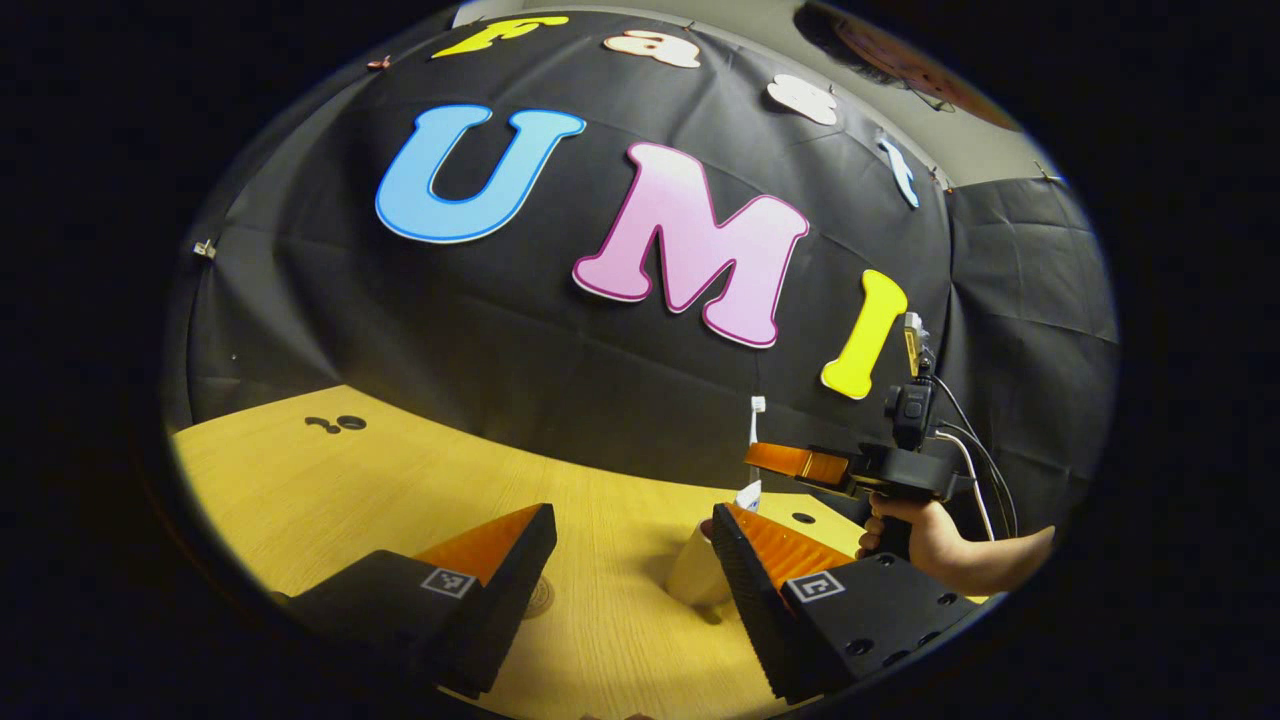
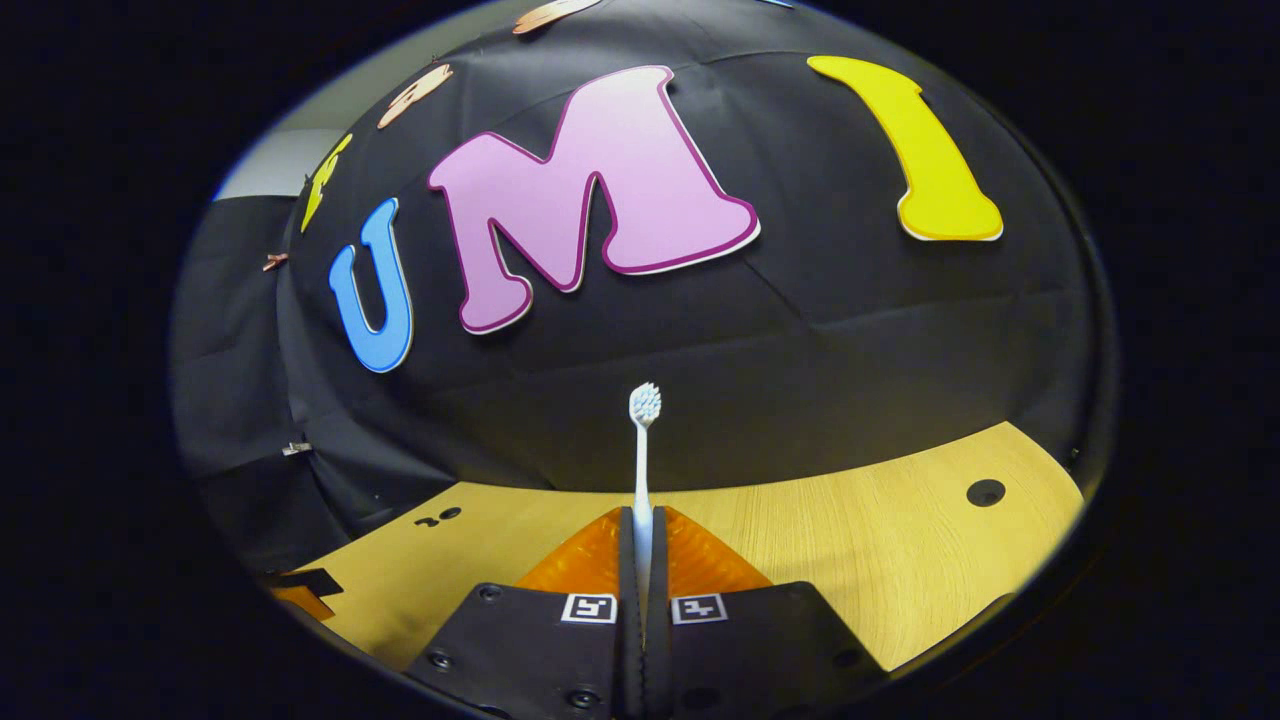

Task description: Put the toothbrush and toothpaste on the desktop into the cup, then pick up the cup and place it on the coaster on the desktop.

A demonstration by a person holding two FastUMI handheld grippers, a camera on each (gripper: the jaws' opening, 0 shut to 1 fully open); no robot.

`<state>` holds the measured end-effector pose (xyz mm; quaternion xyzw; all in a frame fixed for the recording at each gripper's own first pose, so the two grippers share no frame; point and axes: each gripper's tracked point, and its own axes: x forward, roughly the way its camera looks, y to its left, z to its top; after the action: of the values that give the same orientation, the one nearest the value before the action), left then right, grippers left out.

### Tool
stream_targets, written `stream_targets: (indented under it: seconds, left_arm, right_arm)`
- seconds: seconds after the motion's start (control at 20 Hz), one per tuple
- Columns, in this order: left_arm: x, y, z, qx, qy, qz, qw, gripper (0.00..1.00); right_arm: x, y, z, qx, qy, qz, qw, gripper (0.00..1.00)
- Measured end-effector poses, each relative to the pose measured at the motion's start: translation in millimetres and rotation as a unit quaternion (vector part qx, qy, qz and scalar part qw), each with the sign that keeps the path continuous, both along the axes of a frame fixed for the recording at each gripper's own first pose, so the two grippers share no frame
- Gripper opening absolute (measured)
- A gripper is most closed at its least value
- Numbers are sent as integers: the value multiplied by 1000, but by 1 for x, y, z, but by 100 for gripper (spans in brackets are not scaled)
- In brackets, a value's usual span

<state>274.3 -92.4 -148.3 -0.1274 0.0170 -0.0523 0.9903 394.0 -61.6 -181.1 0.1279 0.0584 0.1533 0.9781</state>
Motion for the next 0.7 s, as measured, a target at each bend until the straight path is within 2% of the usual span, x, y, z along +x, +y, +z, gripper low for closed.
stream_targets:
  seconds: [0.35, 0.4, 0.45, 0.5, 0.6, 0.7]
  left_arm:
    - [5, -1, -8, 15, 12, -4, 1000, 97]
    - [6, -4, -9, 14, 13, -7, 1000, 96]
    - [5, -7, -10, 13, 15, -11, 1000, 96]
    - [4, -9, -12, 13, 18, -12, 1000, 96]
    - [3, -13, -14, 14, 23, -15, 1000, 97]
    - [-1, -15, -14, 12, 28, -13, 999, 97]
  right_arm:
    - [-26, -9, -28, 5, 29, -11, 999, 13]
    - [-33, -7, -30, -1, 28, -8, 1000, 21]
    - [-37, -7, -30, -9, 28, -4, 1000, 46]
    - [-41, -6, -32, -14, 32, 0, 999, 64]
    - [-49, -7, -35, -15, 49, 3, 999, 71]
    - [-57, -6, -34, -7, 66, 11, 998, 84]
